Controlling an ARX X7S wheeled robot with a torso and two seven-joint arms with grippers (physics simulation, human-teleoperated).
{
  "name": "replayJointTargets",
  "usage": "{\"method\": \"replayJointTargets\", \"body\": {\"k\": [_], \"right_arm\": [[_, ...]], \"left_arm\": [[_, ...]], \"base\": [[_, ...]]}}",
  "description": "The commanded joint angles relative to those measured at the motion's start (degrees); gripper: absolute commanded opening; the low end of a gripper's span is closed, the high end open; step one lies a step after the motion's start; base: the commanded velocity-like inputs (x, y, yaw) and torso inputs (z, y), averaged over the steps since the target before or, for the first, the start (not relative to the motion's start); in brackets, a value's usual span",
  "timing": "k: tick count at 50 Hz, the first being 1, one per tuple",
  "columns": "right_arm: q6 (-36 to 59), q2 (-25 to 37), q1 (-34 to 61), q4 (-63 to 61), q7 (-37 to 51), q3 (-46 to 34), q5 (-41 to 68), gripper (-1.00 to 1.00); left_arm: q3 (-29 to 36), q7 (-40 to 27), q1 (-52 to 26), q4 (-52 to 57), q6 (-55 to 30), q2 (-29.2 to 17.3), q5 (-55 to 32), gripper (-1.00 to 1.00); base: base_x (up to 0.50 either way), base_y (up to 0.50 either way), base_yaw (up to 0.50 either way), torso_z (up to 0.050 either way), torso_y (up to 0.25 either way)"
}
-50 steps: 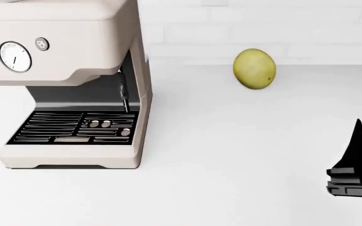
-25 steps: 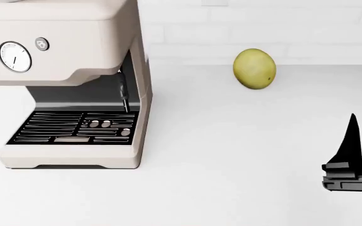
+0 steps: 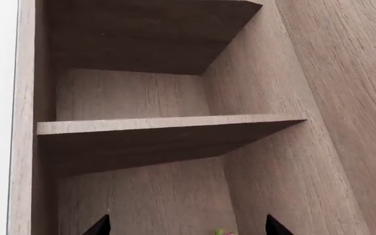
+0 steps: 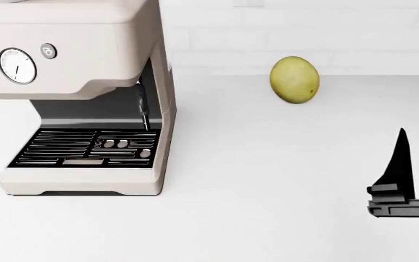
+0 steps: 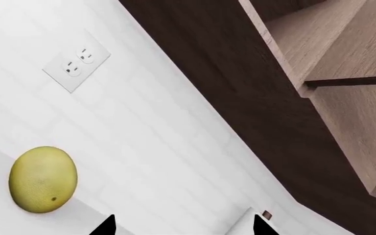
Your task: A wet mug is on the counter and needs to be dried. Pick it up and place it upside down in the open cabinet.
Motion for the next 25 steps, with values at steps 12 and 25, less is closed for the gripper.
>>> {"method": "replayJointTargets", "body": {"k": [12,25], "right_arm": [[0.6,0.6,-0.7,0.2,1.6,-1.5,0.1,1.0],[0.9,0.7,-0.8,0.1,1.8,-1.7,0.3,1.0]], "left_arm": [[-5.4,-13.5,9.1,23.2,-14.7,-2.9,-15.6,1.0],[-10.7,-21.6,12.1,32.0,-19.5,-3.0,-26.6,1.0]], "base": [[0.0,0.0,0.0,0.0,0.0],[0.0,0.0,0.0,0.0,0.0]]}}
